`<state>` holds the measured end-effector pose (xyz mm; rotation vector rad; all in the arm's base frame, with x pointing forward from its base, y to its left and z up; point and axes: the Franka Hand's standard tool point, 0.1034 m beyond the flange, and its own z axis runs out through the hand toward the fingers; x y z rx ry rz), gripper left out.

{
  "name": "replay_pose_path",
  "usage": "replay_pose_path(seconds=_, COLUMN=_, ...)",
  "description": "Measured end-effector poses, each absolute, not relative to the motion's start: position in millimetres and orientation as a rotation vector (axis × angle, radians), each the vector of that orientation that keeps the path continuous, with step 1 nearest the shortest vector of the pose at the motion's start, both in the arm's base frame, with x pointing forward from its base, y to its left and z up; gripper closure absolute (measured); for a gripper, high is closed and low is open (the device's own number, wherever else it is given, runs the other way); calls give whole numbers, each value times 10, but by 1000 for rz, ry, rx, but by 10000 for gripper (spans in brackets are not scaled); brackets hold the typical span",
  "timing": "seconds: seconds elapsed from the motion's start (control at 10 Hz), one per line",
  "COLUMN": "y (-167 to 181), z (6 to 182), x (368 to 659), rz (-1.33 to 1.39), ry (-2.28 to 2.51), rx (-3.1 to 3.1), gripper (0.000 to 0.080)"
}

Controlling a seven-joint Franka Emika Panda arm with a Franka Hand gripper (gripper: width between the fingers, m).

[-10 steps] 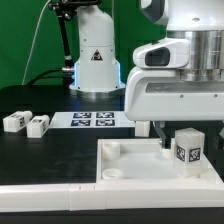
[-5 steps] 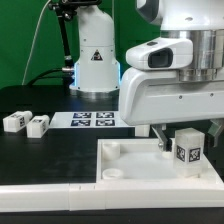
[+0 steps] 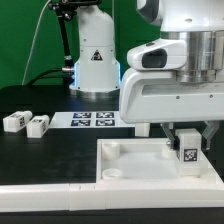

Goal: Assemble one leg

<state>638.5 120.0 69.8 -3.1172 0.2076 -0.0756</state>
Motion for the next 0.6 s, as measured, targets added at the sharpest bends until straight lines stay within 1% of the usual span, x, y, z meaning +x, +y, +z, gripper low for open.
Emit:
replay_pose_path(seconds=0.3, y=1204, z=683, x=6378, rz=-62, ry=963, rx=-2958, gripper=508)
replay_pose_path(seconds=0.4, y=1201, z=682, x=6377, rz=-56, ry=1166, rx=-2878, gripper=508)
replay_pose_path(seconds=0.6, y=1189, z=684, x=6378, rz=-39, ry=1425, rx=-2745, gripper=508)
